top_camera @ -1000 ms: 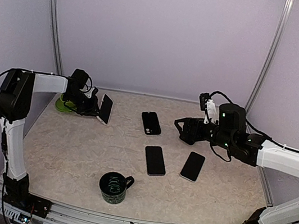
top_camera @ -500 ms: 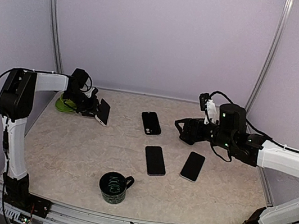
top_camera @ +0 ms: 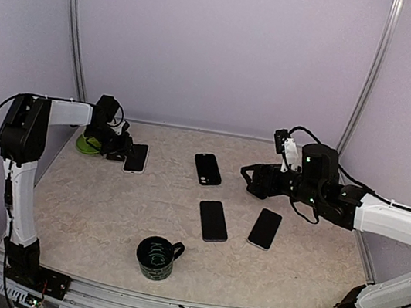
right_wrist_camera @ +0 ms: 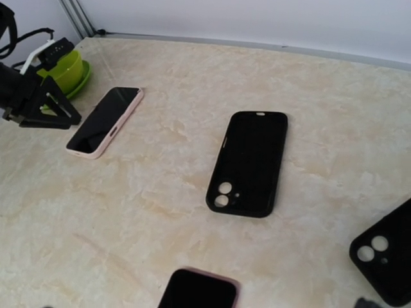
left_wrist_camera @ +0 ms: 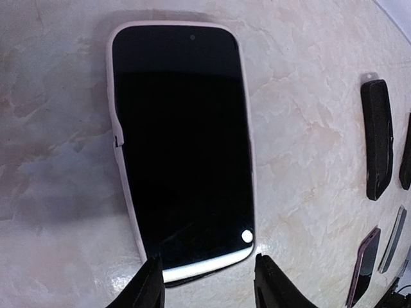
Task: Put the phone into the phone case
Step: Place the phone with the phone case at the center of the board.
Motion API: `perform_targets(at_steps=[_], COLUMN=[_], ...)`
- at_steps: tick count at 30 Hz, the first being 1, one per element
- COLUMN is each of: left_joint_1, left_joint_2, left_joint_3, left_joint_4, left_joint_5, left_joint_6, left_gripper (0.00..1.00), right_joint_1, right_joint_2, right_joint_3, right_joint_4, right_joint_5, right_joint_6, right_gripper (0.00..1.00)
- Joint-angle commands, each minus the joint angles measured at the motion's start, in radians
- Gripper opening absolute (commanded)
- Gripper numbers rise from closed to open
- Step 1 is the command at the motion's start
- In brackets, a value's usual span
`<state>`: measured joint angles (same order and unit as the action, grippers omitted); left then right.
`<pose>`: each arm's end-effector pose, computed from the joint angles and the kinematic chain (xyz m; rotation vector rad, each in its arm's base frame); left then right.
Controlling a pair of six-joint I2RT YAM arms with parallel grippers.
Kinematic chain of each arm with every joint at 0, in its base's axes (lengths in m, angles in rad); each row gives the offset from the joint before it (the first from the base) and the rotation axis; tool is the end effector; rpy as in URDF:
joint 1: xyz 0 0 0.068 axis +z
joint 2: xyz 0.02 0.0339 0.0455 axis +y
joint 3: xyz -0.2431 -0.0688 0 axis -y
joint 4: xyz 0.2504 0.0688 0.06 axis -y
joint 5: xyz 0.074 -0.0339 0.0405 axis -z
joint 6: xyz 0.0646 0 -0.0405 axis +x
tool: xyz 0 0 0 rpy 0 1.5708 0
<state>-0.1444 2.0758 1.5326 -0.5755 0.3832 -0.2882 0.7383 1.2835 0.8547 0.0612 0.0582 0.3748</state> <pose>0.4334 -0.0874 0.1277 -0.0741 2.7125 -0.6474 0.2488 0.2214 0.2473 -0.3220 1.9734 0.6755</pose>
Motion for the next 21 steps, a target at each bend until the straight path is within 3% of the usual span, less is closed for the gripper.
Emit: perform_targets(at_steps=[1,4,9,14,17,21], left_joint_1=[0.002,0.002,-0.019,-0.079,-0.144,-0.248], left_joint_2=[0.044,0.020,-0.082,-0.246,-0.365,-0.513], left_joint_3=[0.030,0.000,-0.065,-0.188,-0.265,-0.351], left_joint_4=[0.012,0.044,0.122,0.236,0.297,0.356], left_joint_5=[-0.069,-0.080,-0.101,-0.138,-0.228,-0.427], left_joint_6=[-0.012,-0.026,-0.056,-0.104,-0.125,-0.160], left_gripper=[0.49,0.51,0.62,0.82,0.97,0.99], right_joint_1=[-0.005,-0.004,-0.004,-0.007,-0.019,-0.030], right_joint_2=[-0.012,-0.004,0.032,0.057,0.074,0.106], right_joint_3=[-0.007,0.005,0.044,0.062,0.073,0.072], right_joint_4=[-0.011,-0.034,-0.100,-0.132,-0.149,-0.163], right_joint_5=[0.017,0.040,0.121,0.196,0.216,0.210], right_joint_6=[-0.019,-0.046,-0.098,-0.127,-0.119,-0.069], right_gripper=[1.00,1.00,1.00,1.00,1.00,1.00])
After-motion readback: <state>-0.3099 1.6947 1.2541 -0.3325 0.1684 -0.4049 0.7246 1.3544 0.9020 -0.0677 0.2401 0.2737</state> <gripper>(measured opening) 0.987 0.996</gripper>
